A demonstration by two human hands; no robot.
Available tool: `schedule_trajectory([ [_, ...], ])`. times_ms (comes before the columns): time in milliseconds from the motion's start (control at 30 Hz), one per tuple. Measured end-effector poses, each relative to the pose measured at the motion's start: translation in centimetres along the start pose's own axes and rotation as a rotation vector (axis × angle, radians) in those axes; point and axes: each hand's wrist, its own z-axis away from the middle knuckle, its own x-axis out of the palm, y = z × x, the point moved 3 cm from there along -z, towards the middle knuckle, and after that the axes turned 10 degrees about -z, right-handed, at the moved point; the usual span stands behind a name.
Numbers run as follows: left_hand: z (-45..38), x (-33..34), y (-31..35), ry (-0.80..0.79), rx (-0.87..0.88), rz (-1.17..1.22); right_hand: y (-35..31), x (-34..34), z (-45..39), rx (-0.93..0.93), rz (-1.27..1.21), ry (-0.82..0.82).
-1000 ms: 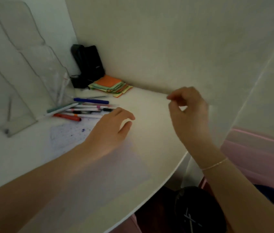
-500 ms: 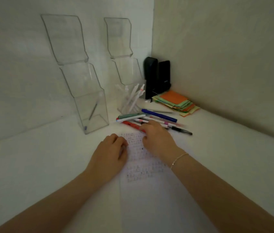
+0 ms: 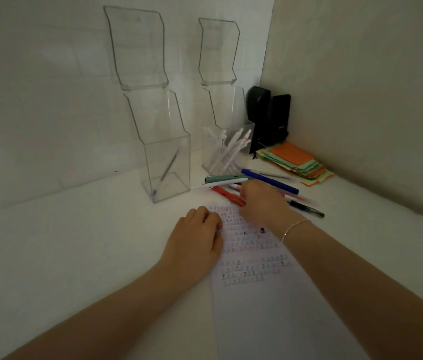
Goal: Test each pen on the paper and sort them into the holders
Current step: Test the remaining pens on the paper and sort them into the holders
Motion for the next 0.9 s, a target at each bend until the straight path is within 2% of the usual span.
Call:
schedule_trajectory([
  [167, 0.0, 0.0, 0.0, 0.013, 0.005, 0.006, 0.9, -1.8, 0.6, 0.141, 0.037, -0.190],
  [300, 0.0, -0.6, 0.1, 0.060, 0.024, 0.027, 0.9, -4.2, 2.1, 0.146, -0.085, -0.356],
  [367, 0.0, -1.1, 0.3, 0.099, 0.026, 0.060, 0.2, -5.1, 3.2, 0.123, -0.305, -0.435],
  [500, 0.3, -2.1, 0.6, 0.135, 0.025, 0.195, -1.2, -5.0, 4.6, 0.128, -0.950, -0.470],
  [567, 0.4, -2.5, 0.9, 0.133, 0.033, 0.316, -1.6, -4.0, 4.5, 0.123, -1.049, -0.412],
  [733, 0.3, -2.9, 1.4, 0.052, -0.001, 0.722, -3.2, -1.8, 4.6, 0.072, -1.086, -0.209],
  [900, 0.2, -3.2, 1.3, 0.035, -0.045, 0.732, -3.7, -1.8, 5.2, -0.002, -1.080, -0.020],
])
